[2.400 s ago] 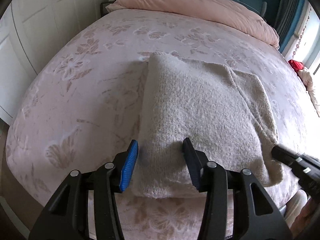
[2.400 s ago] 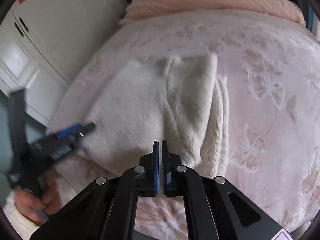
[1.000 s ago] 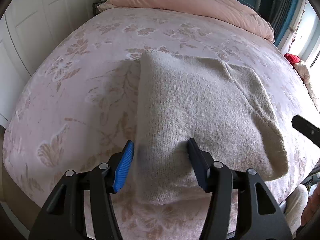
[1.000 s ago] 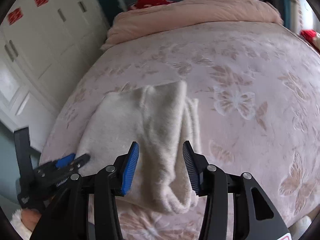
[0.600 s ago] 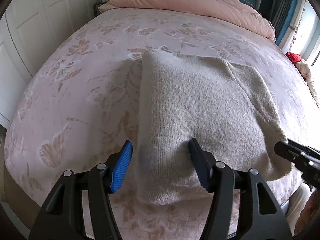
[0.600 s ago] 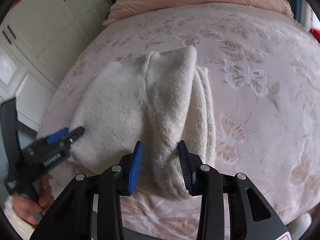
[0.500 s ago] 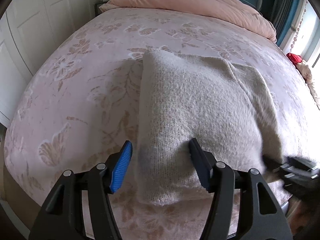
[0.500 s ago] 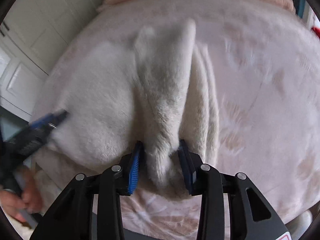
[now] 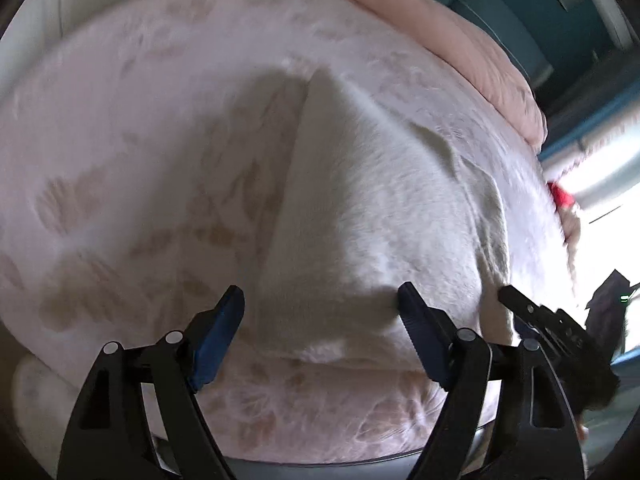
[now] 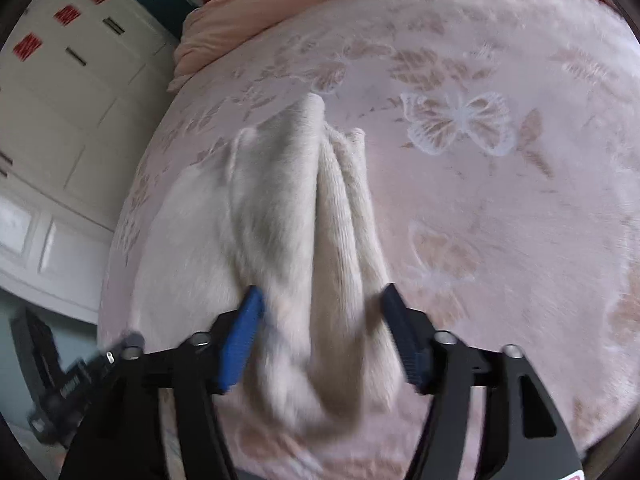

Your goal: Fold small clothes

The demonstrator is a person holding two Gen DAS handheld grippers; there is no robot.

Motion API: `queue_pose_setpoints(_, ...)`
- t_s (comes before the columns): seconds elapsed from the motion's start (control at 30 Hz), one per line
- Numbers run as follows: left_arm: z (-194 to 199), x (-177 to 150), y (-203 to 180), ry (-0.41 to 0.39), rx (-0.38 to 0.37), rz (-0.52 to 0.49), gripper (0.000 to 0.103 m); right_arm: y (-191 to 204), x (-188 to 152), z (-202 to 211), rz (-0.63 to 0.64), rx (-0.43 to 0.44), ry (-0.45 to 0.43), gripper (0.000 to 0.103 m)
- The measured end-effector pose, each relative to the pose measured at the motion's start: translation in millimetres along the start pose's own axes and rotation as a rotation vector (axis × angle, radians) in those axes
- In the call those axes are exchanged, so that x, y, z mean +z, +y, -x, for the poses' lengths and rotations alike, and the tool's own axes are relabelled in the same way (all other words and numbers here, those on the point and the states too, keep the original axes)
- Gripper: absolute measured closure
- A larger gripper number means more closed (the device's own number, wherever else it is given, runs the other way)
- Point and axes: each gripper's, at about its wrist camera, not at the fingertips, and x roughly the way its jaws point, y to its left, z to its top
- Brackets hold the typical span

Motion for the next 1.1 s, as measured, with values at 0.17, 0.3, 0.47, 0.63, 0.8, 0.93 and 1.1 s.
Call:
queue_pose_setpoints(0.17, -20, 6, 5, 0.036, -0.093, 0.054, 0.041, 12, 12, -19, -0.003, 0.075, 0.032, 0.068)
queue_pose_setpoints(0.3, 10, 11, -20, -0.044, -0.144, -0.04, 0.057, 40, 13, 48, 0.101, 0.102, -0.141, 0.077)
queue_pose_setpoints(0.47, 6, 5, -44, -0.065, -0.071, -0.18, 0.054, 21, 4, 12, 0.183, -0.053, -0.055, 0.069)
queue_pose_setpoints(0.63, -13, -14, -35, -0.056, 0.036, -0.17, 0.041, 12, -12, 42, 0.122, -0.044, -0.124, 0.061)
queue_pose_setpoints(0.8, 21, -25, -52, -0.136, 0.154, -0.312, 0.043, 33, -34, 58, 0.249, -0.075, -0.109, 0.066)
queue_pose_setpoints(0.93, 21, -34, -65, -0.124, 0.23, -0.368, 0.043, 20, -60, 15, 0.275, -0.181, -0.02, 0.072)
queue_pose_setpoints(1.1, 36, -55, -77, -0.14, 0.276, -0.417, 0.041, 42, -64, 73, 0.244, -0.13, -0.129, 0.068)
